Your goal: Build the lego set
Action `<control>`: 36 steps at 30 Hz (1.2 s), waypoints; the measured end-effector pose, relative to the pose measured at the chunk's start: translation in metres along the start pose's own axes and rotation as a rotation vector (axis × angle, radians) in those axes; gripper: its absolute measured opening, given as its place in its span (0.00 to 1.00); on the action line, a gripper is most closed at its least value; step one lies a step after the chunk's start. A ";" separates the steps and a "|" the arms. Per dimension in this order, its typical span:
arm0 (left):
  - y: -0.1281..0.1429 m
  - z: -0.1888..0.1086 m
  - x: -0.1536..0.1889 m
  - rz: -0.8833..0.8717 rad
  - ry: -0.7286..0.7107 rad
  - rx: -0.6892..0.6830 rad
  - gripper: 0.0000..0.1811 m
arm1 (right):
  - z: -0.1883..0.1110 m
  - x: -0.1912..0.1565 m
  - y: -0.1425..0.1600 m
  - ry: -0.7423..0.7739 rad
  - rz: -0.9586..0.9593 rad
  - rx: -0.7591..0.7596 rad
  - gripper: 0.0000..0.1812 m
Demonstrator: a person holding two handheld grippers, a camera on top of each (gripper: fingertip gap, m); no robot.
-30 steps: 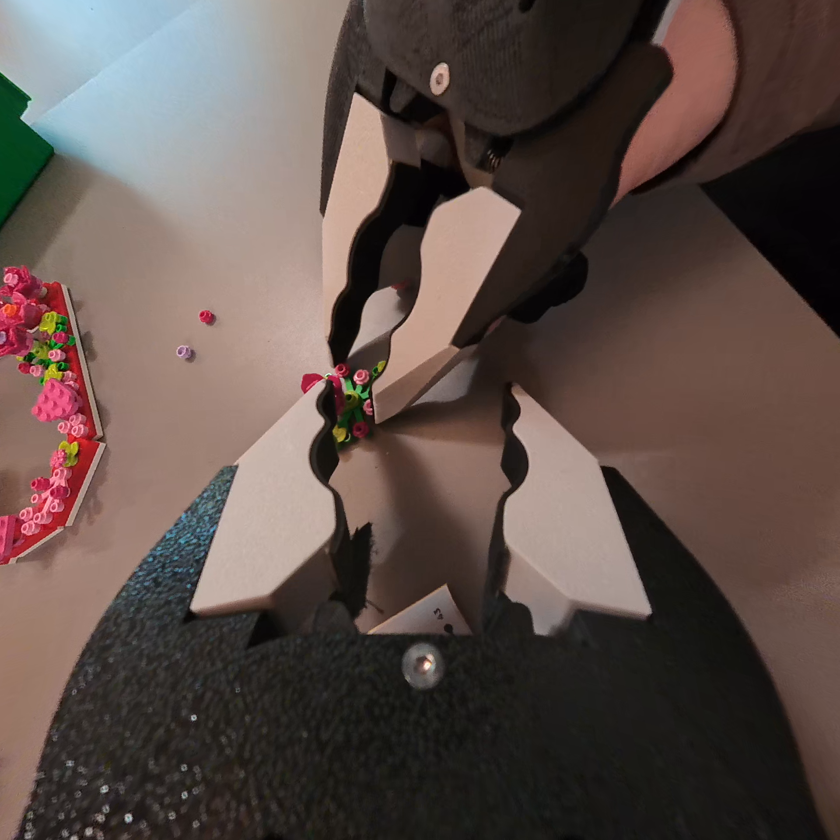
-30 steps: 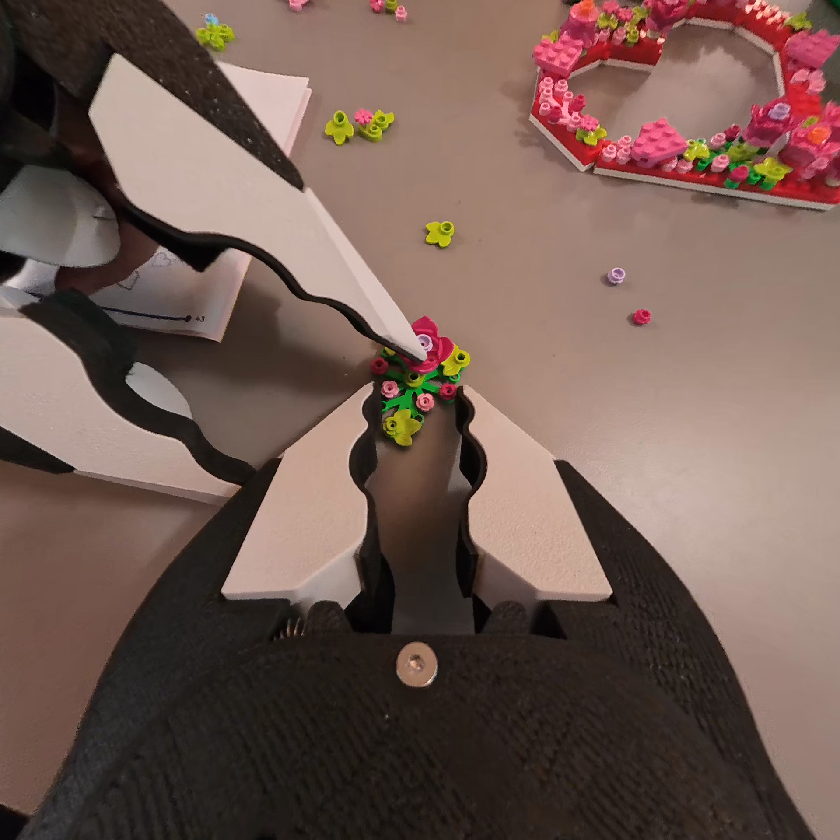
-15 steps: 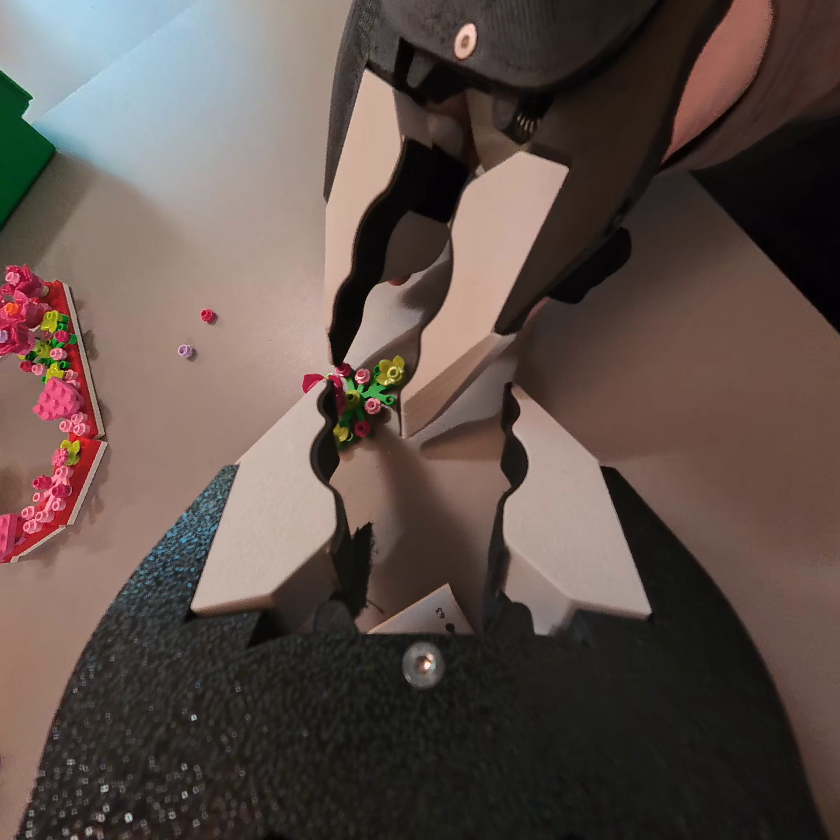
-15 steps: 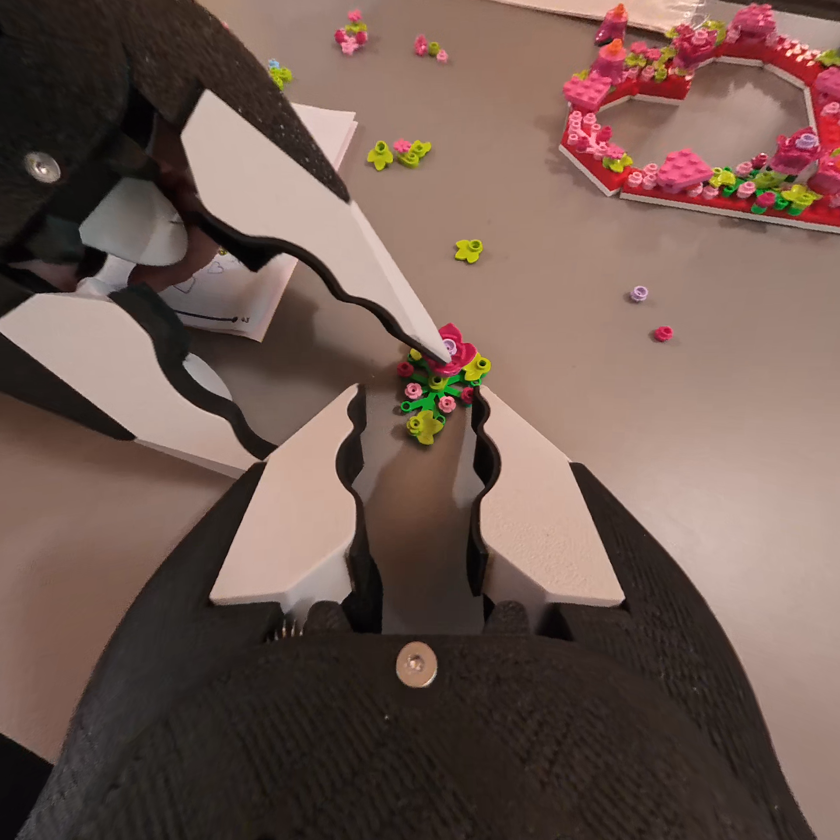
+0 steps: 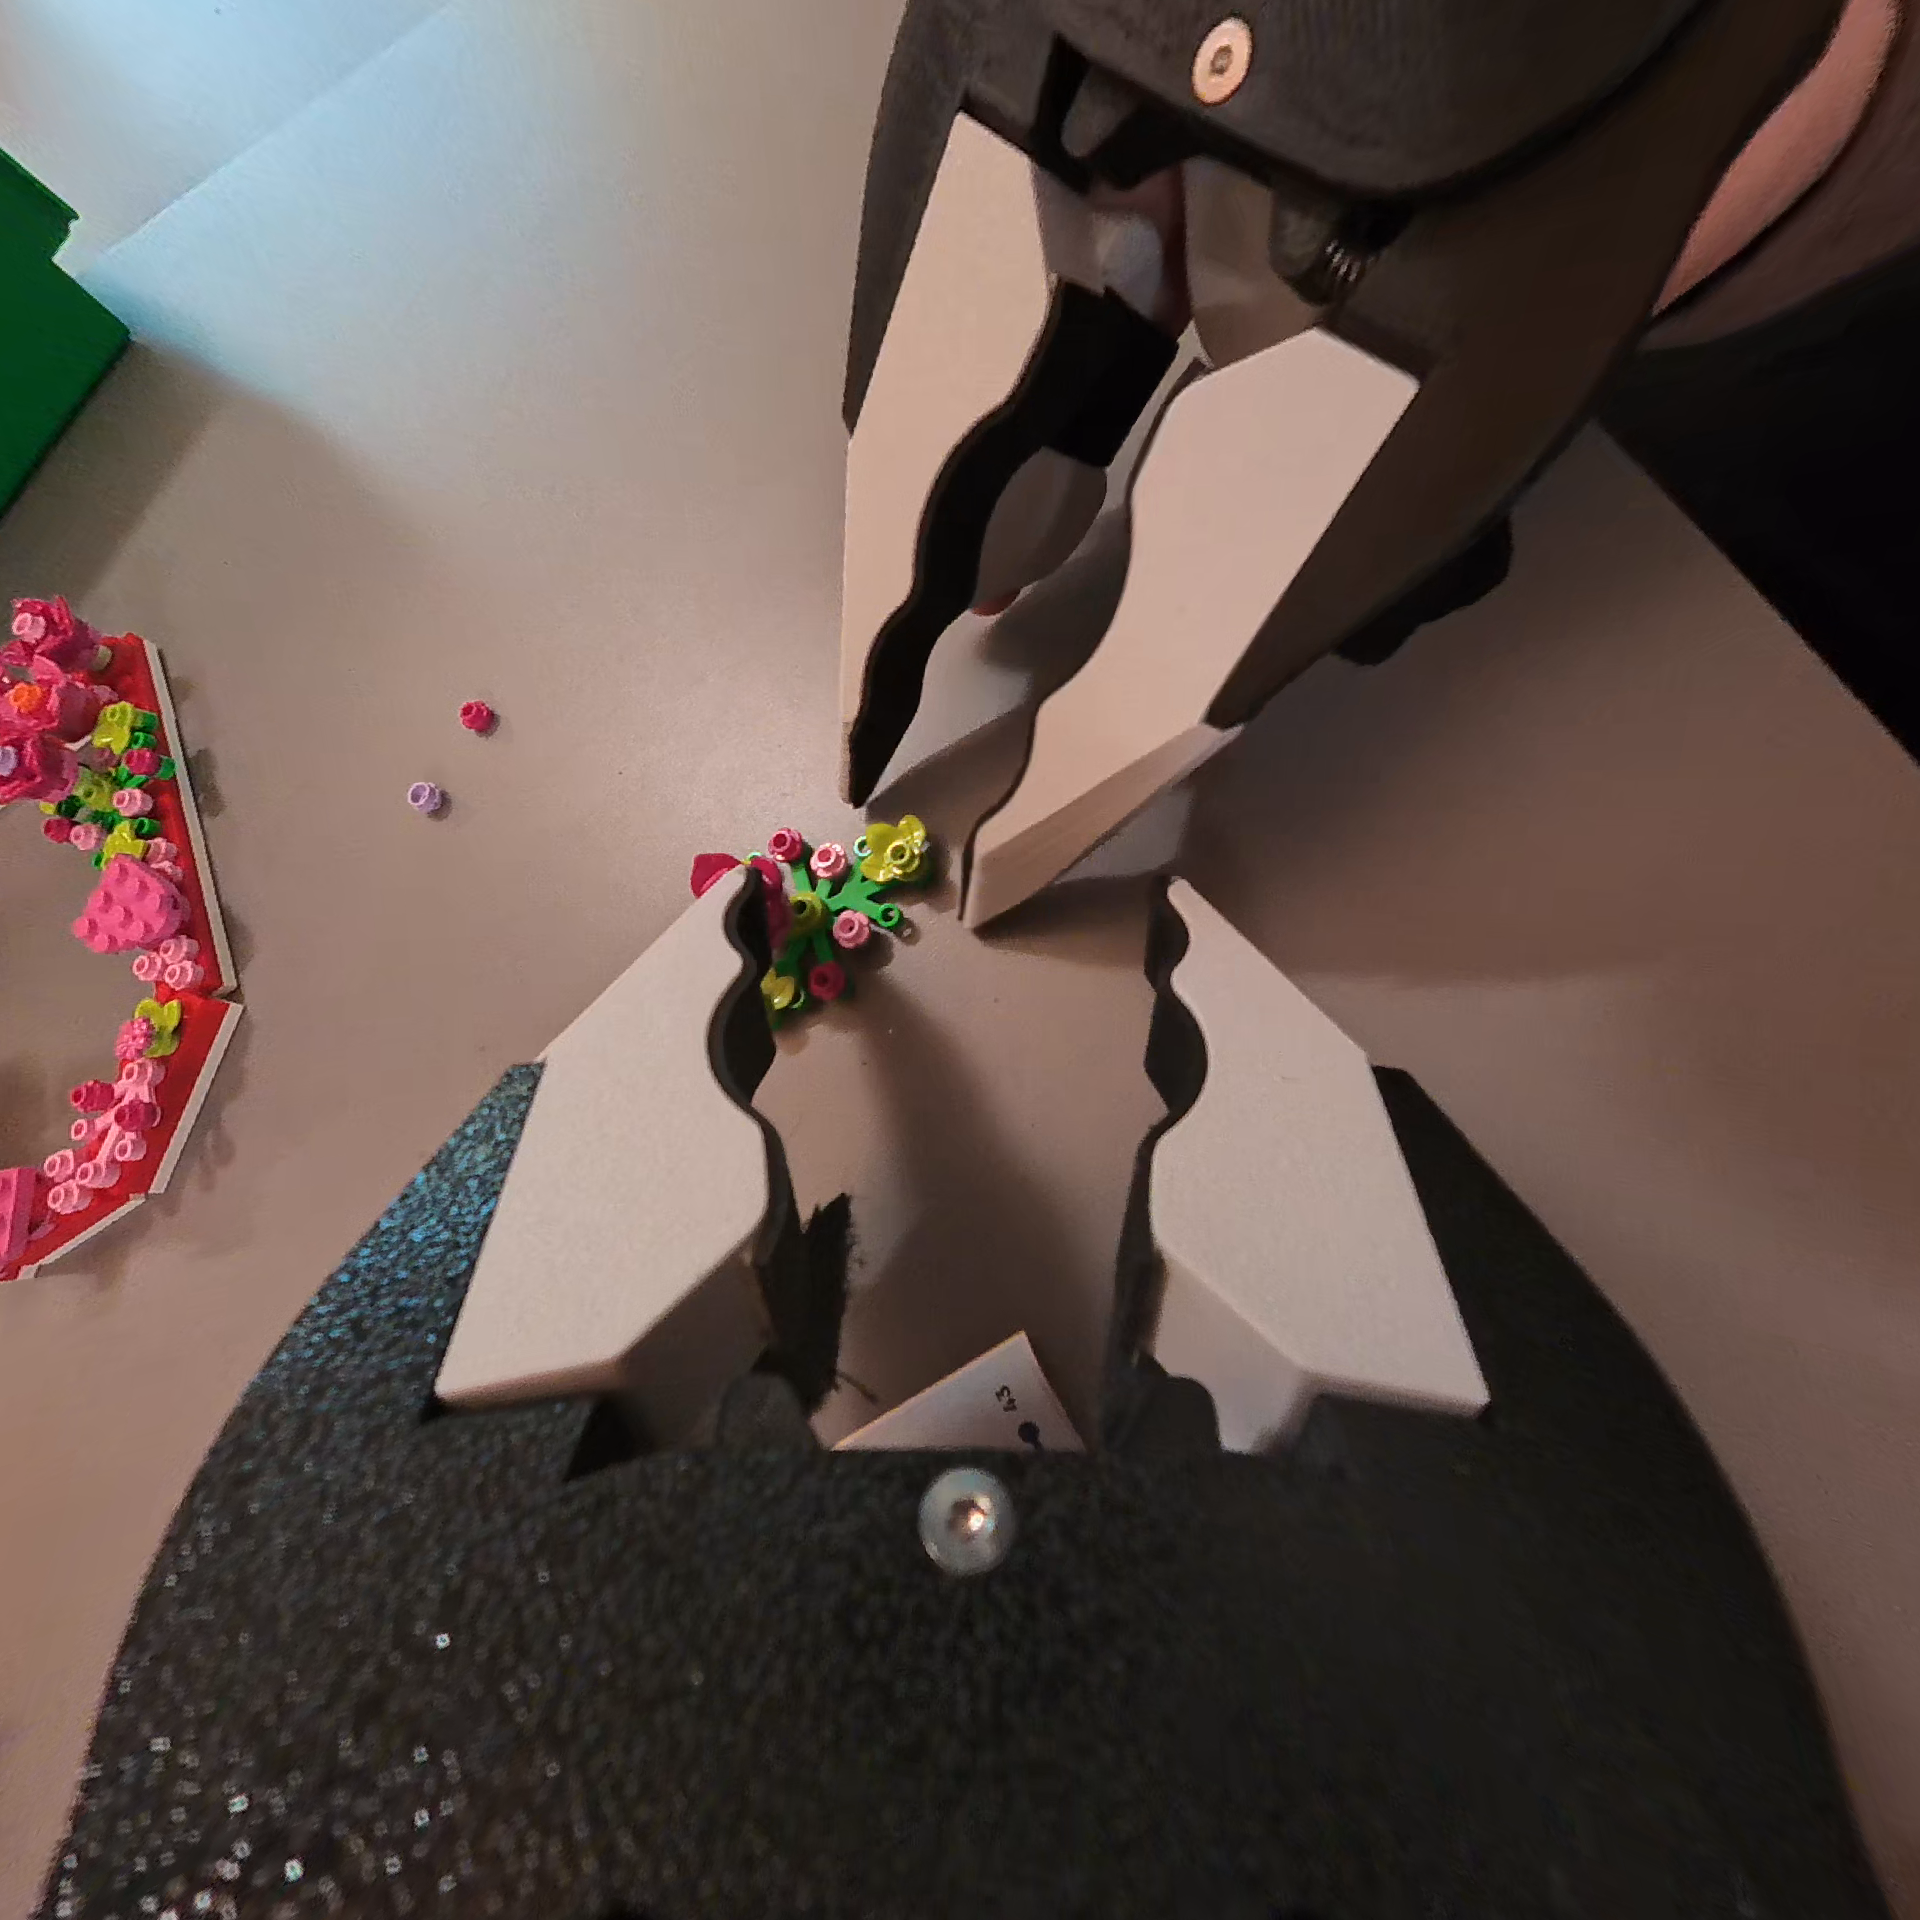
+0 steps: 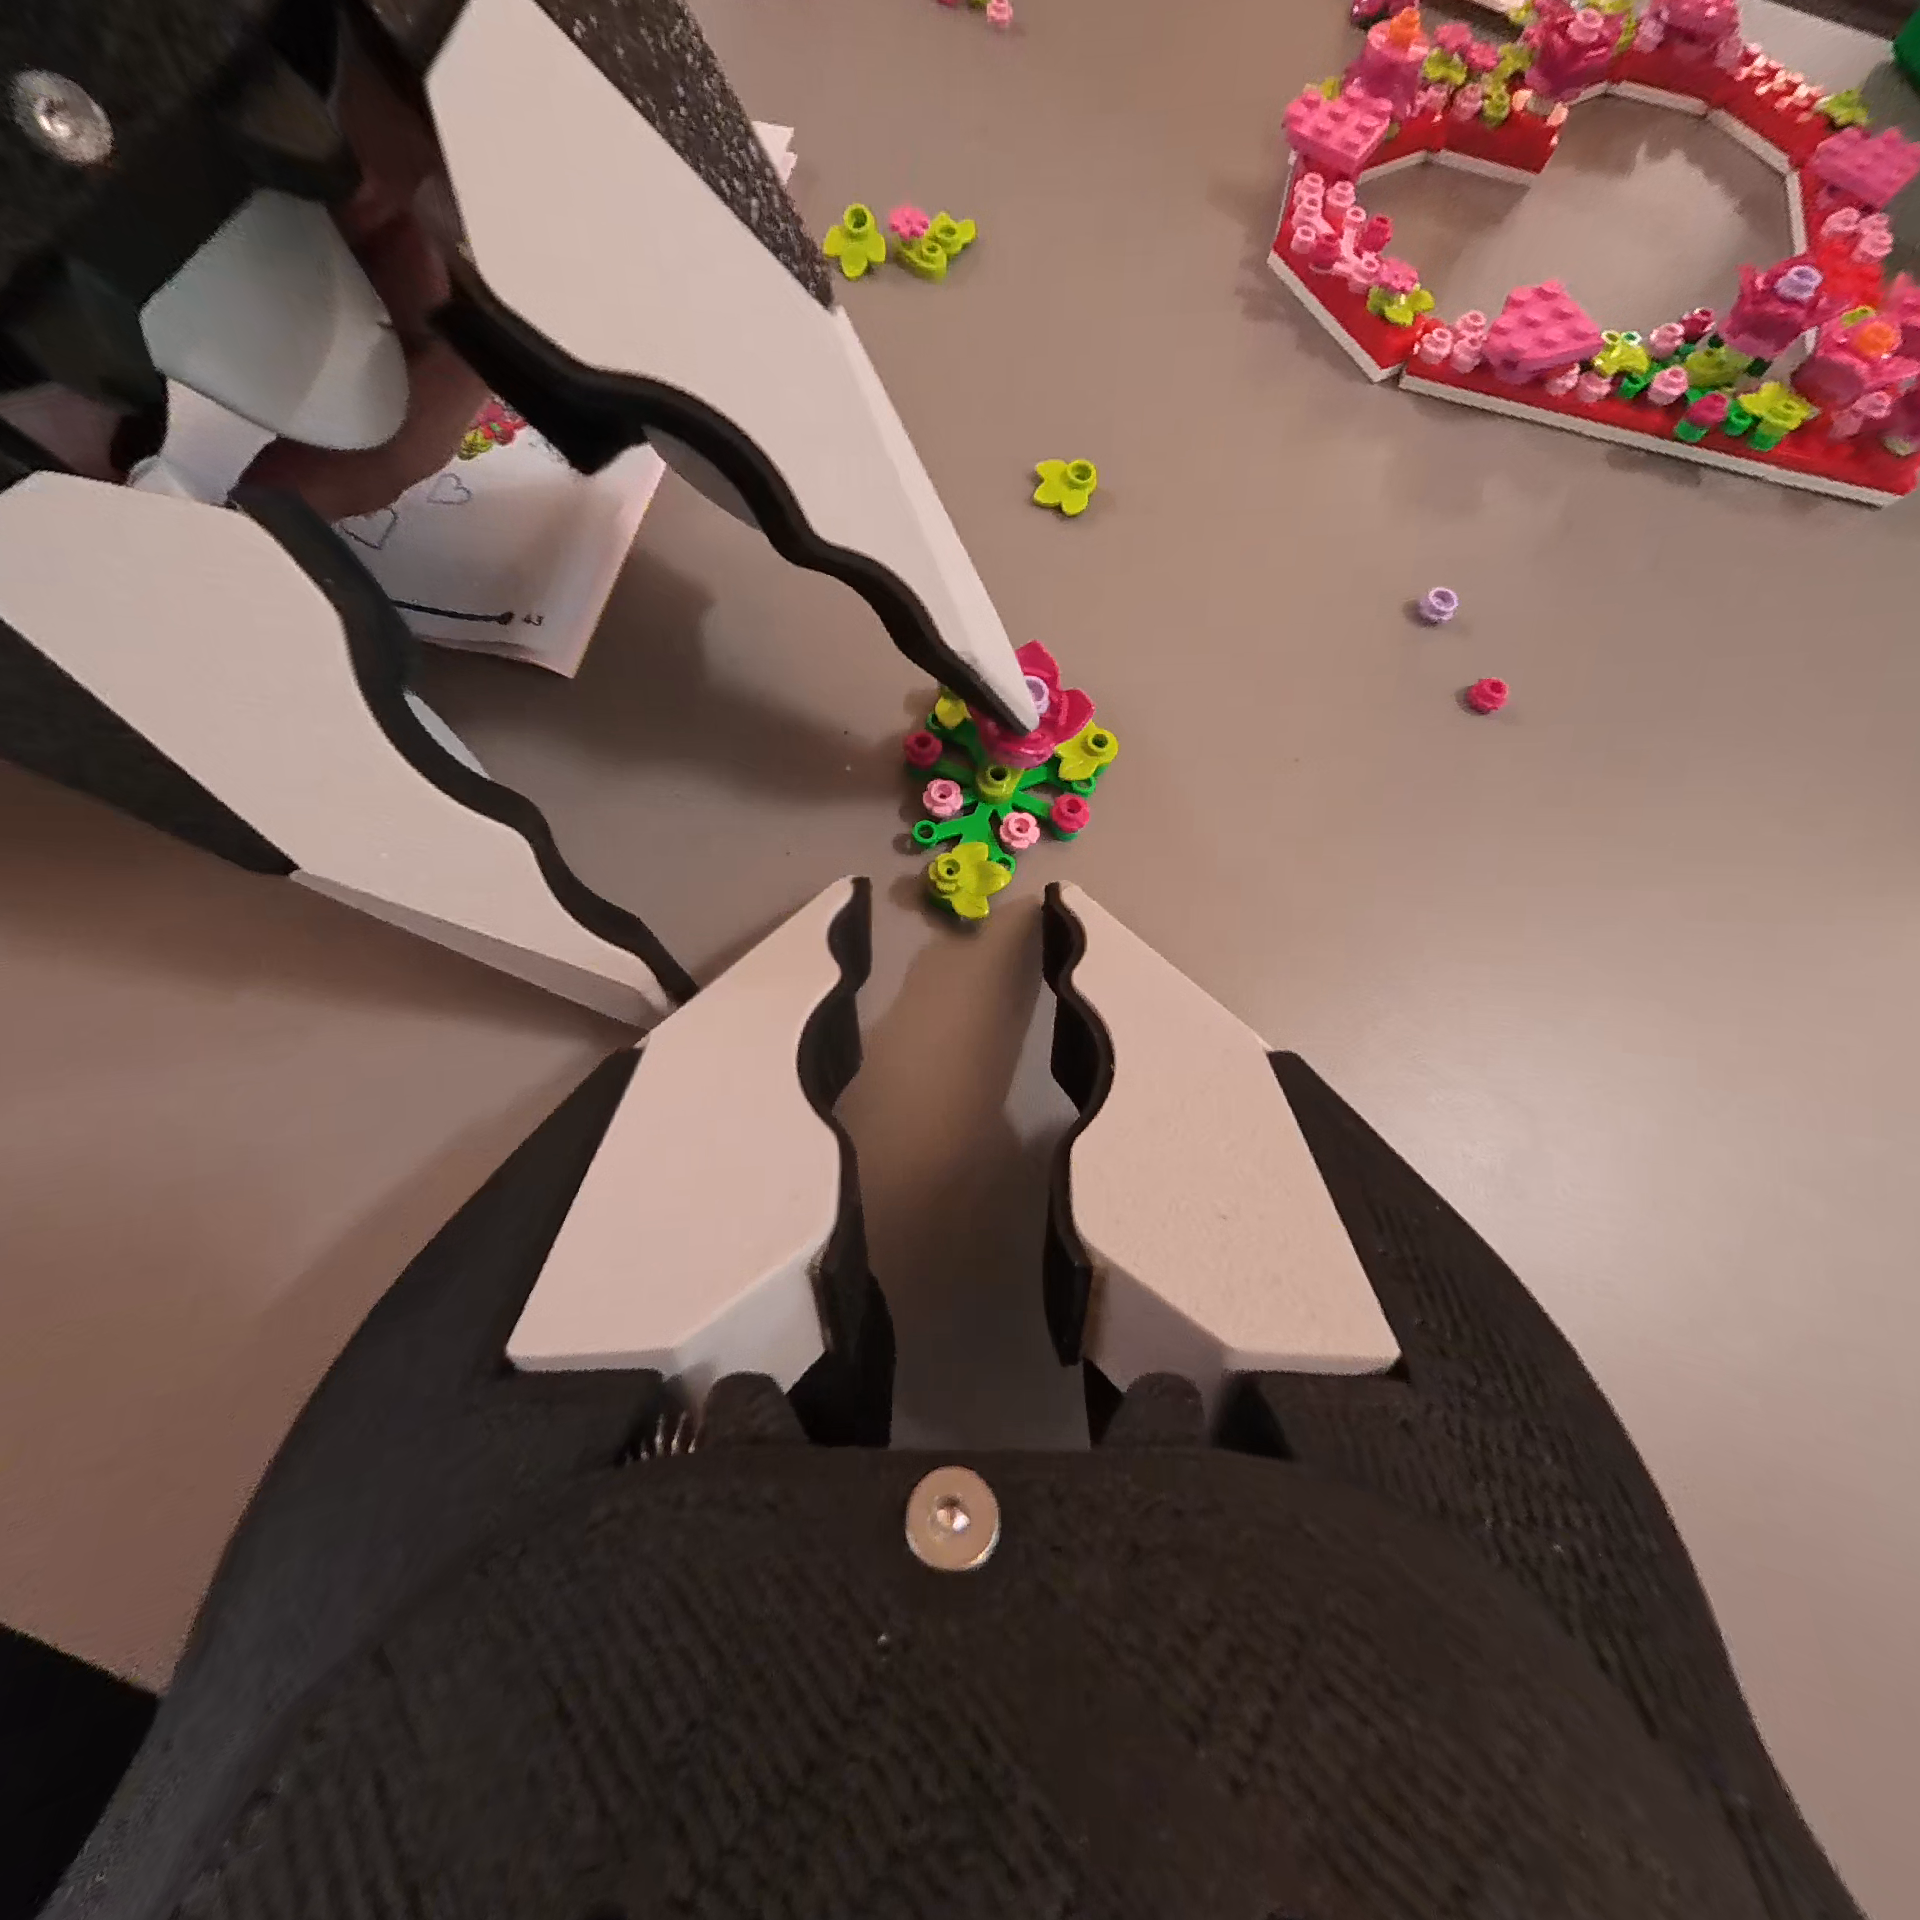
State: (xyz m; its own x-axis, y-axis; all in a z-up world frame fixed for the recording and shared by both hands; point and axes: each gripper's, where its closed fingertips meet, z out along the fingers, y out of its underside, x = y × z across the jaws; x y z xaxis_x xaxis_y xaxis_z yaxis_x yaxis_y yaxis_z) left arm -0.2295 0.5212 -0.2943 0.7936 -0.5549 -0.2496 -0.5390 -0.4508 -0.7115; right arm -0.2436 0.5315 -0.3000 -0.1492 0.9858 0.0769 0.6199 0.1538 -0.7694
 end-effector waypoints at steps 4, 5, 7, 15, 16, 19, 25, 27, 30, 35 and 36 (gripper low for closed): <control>0.000 0.000 0.000 -0.001 0.001 0.000 0.40 | 0.004 -0.001 -0.003 -0.001 0.012 -0.004 0.15; 0.000 0.000 0.000 -0.002 0.001 0.001 0.40 | 0.006 -0.001 -0.004 -0.003 0.018 -0.005 0.15; 0.000 0.000 0.000 -0.003 0.001 0.001 0.40 | 0.008 -0.002 -0.005 -0.002 0.035 -0.008 0.15; 0.001 -0.001 0.000 -0.009 0.005 -0.002 0.40 | 0.008 0.001 -0.005 0.039 0.000 -0.009 0.08; 0.001 -0.001 0.000 -0.011 0.007 -0.003 0.40 | 0.007 0.001 -0.005 0.044 -0.006 -0.008 0.08; 0.001 -0.002 0.000 -0.013 0.011 -0.004 0.40 | 0.007 0.001 -0.006 0.057 -0.022 -0.007 0.08; 0.002 -0.002 0.000 -0.012 0.010 -0.013 0.40 | 0.007 0.001 -0.007 0.063 -0.032 0.000 0.08; 0.002 -0.001 0.000 -0.002 0.005 -0.016 0.40 | 0.008 0.001 -0.006 0.058 -0.023 -0.005 0.08; 0.001 -0.002 0.000 -0.010 0.010 -0.009 0.40 | 0.004 0.001 -0.009 0.045 -0.004 0.025 0.12; 0.000 -0.002 0.001 -0.018 0.018 0.002 0.39 | -0.003 0.007 -0.017 0.021 0.020 0.102 0.20; 0.000 -0.002 0.001 -0.023 0.020 0.010 0.39 | -0.003 0.008 -0.018 0.011 0.028 0.105 0.21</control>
State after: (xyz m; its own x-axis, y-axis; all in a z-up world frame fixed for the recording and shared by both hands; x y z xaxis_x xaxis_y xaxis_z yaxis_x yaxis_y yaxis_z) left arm -0.2293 0.5196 -0.2927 0.7996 -0.5588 -0.2199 -0.5180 -0.4566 -0.7233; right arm -0.2531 0.5368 -0.2838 -0.1241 0.9904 0.0609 0.5392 0.1188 -0.8338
